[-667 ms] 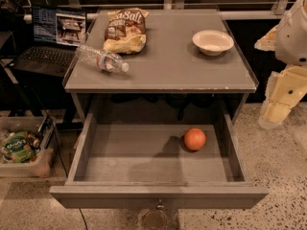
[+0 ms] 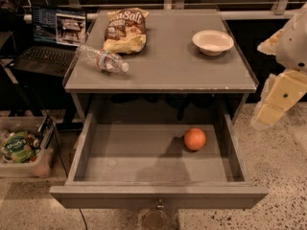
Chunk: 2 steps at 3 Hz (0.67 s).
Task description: Pick orange from top drawer and place on counter
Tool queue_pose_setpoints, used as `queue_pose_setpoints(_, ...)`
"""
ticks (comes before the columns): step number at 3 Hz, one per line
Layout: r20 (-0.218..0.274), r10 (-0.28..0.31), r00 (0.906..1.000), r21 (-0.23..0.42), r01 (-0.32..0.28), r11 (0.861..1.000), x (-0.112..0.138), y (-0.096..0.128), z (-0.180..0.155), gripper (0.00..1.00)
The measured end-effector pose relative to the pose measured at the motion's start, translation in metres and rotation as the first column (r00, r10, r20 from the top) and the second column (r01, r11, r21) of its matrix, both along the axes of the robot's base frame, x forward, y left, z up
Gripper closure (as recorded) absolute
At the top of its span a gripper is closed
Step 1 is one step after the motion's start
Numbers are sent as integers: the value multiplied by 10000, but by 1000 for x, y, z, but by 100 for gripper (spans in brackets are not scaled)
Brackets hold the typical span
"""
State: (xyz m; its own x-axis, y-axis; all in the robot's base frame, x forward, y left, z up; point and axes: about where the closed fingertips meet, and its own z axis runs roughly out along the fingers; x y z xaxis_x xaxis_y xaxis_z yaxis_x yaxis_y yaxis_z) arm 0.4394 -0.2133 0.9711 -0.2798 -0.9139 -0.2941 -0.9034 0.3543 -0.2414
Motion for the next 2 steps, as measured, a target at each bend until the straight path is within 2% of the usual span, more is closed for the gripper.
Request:
queue_pose_setpoints(1, 99, -1880, 9821, 1769, 1833, 9670, -6, 1, -15, 0)
queue_pose_setpoints(2, -54, -3699, 9290, 3087, 3534, 8831, 4, 5, -34, 0)
